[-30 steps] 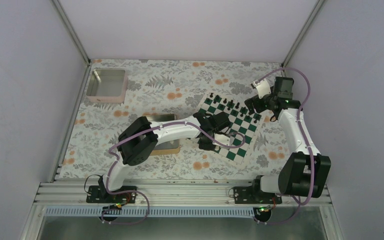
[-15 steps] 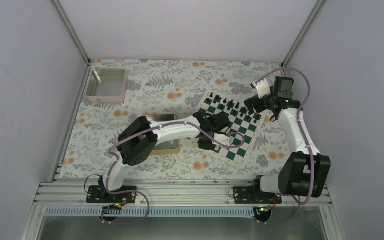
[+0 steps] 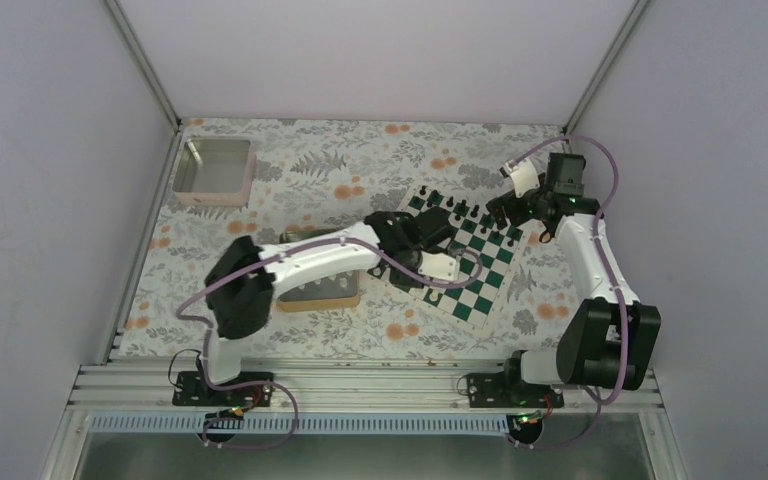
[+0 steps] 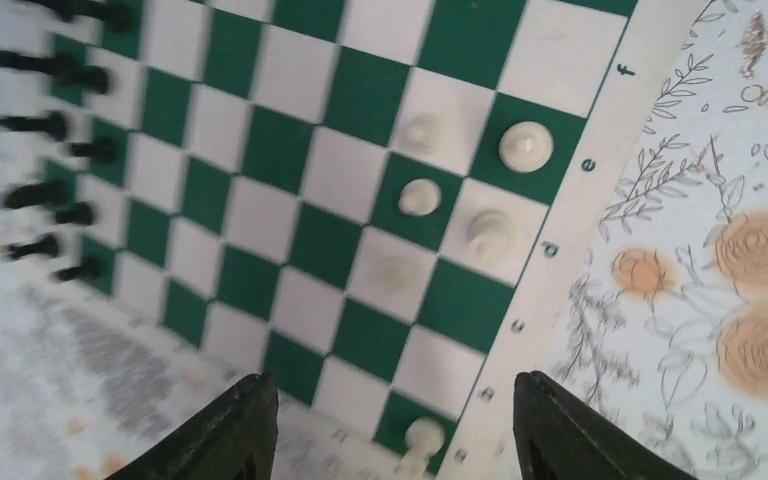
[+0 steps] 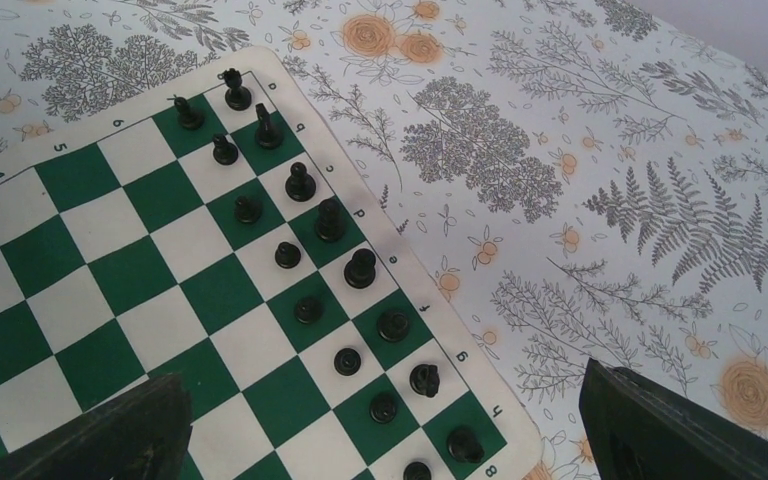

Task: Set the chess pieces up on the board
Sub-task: Place the chess piece on the chessboard, then pick up the chess piece from the storage box.

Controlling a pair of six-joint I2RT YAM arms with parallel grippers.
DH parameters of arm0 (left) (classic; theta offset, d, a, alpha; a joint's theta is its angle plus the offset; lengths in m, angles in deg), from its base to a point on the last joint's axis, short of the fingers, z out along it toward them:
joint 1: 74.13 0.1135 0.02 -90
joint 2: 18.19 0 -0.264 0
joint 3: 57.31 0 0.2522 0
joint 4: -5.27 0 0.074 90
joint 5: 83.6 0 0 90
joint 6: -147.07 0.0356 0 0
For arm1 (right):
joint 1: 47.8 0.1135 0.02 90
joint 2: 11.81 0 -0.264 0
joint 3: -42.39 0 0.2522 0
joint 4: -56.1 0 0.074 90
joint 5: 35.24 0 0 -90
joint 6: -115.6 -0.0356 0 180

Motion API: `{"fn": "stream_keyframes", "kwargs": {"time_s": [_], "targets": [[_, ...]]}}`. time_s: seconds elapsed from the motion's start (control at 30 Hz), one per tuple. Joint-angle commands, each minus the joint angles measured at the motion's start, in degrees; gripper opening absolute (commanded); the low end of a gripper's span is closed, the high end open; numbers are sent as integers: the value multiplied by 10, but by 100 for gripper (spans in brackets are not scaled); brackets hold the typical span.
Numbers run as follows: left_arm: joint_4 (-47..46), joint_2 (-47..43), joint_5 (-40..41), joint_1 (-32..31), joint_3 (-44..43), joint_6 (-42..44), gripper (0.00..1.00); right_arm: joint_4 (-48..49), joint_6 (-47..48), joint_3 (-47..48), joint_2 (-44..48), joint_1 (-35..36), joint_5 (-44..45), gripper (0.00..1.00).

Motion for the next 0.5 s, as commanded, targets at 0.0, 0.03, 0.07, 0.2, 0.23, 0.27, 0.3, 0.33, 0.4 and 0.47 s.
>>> {"fn": "stream_keyframes", "kwargs": {"time_s": [0.0, 0.03, 0.07, 0.2, 0.23, 0.27, 0.3, 0.33, 0.4, 0.47], "targets": [[42, -103, 9, 36, 15, 3, 60, -3, 6, 23, -9, -5, -15, 100], [48, -118, 3, 51, 27, 5, 59, -4, 8, 25, -12, -5, -17, 100], [50, -132, 2, 71, 42, 7, 57, -5, 8, 28, -14, -5, -21, 100], [26, -178, -14, 164, 111, 17, 53, -14, 3, 45, -29, -5, -31, 100], [23, -186, -32, 190, 126, 20, 51, -16, 2, 49, -32, -4, -34, 100], [18, -192, -49, 212, 139, 23, 49, -16, 1, 51, -33, -5, -37, 100], [13, -199, -64, 233, 152, 26, 49, -15, 0, 52, -34, -5, -39, 100], [6, -203, -77, 253, 169, 28, 49, -15, -1, 54, -34, -4, -40, 100], [-12, -205, -92, 265, 192, 29, 46, -15, -4, 57, -37, -5, -42, 100], [-34, -199, -106, 266, 208, 26, 40, -18, -6, 62, -41, -5, -45, 100]]}}
